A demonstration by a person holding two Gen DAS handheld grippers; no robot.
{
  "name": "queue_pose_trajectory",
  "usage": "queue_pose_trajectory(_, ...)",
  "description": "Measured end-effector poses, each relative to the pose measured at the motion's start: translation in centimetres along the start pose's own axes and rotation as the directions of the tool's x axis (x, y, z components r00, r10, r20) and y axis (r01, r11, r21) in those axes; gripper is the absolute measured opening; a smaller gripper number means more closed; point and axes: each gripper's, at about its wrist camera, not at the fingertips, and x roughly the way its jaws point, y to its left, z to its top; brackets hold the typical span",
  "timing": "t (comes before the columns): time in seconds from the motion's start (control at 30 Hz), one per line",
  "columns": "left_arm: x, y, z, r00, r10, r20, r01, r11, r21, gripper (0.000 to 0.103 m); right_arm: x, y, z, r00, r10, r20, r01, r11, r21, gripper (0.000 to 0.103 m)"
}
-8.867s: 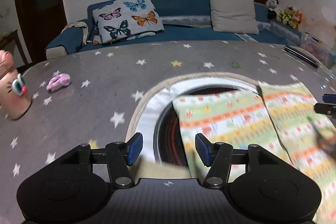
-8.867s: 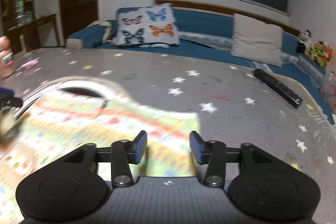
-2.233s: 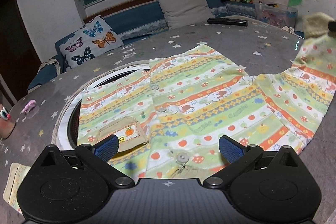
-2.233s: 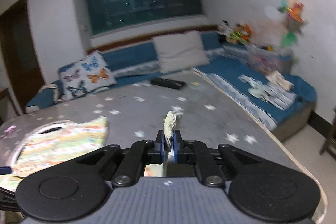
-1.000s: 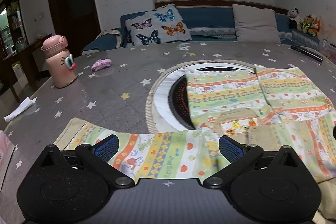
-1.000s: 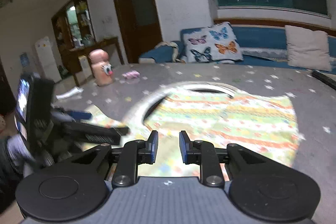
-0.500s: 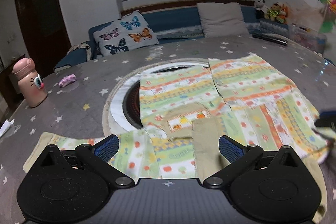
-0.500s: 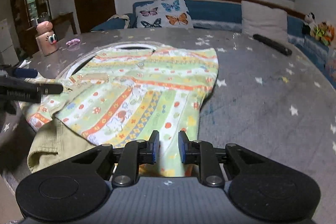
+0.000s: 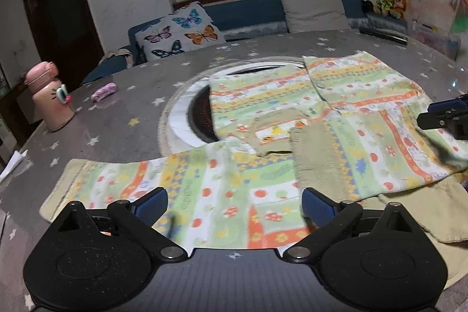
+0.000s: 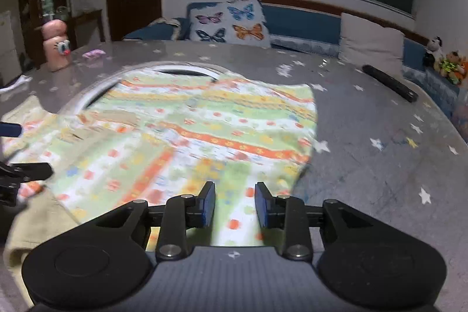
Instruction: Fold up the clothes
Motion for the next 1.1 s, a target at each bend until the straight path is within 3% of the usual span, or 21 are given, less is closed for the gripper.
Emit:
queue_pose_trajectory(0.17,-0.4,2.8,-0.6,0.999,0.047,-0.013,-0.047,0.996,-0.071,0.09,-0.8,3.7,1.2,0.994,0.104,0.037,-0.101,0.992,-0.076,0.031)
queue_pose_trajectory(0.37,-0.8,7.4,-1.8,0.99,0.134,-0.04,-0.139,0.975,-0.171,0.081,0.5,8.1,1.4,0.982,0.189,0.02,-0.182,0.968,-0.172,0.031)
queue_pose_trajectory(0.53,-0.2,11.3,-2.5,0.976,0.207,-0.065,-0.217,0.943,-0.251,0.078,1.5,10.5,0.4,0.987,0.163,-0.013,-0.16,0.952,-0.261,0.032)
queue_pose_trajectory(0.77,0.9,15.9,-3.1,0.953,0.288,-0.097,-0.303,0.888,-0.345,0.07,0.9,10.6,0.4,0.986,0.168,-0.009,-0.165,0.953,-0.254,0.032)
queue_pose_trajectory(0.87,1.4,17.9,-3.3,0.941,0.32,-0.113,-0.338,0.86,-0.383,0.063,0.8,10.4,0.4,0.986,0.168,-0.006,-0.165,0.956,-0.243,0.032)
queue_pose_trajectory(0.97,1.7,18.4,-3.3,0.953,0.288,-0.097,-0.302,0.863,-0.404,0.055,0.6,10.3,0.4,0.985,0.172,-0.003,-0.168,0.957,-0.235,0.032)
queue_pose_trajectory(1.07,1.8,18.5,-3.2,0.962,0.262,-0.078,-0.27,0.868,-0.417,0.039,0.5,10.2,0.4,0.985,0.171,0.0,-0.167,0.96,-0.227,0.032)
queue_pose_trajectory(1.1,1.8,18.5,-3.2,0.963,0.258,-0.072,-0.264,0.869,-0.418,0.028,0.4,10.1,0.4,0.985,0.171,0.002,-0.166,0.961,-0.221,0.032)
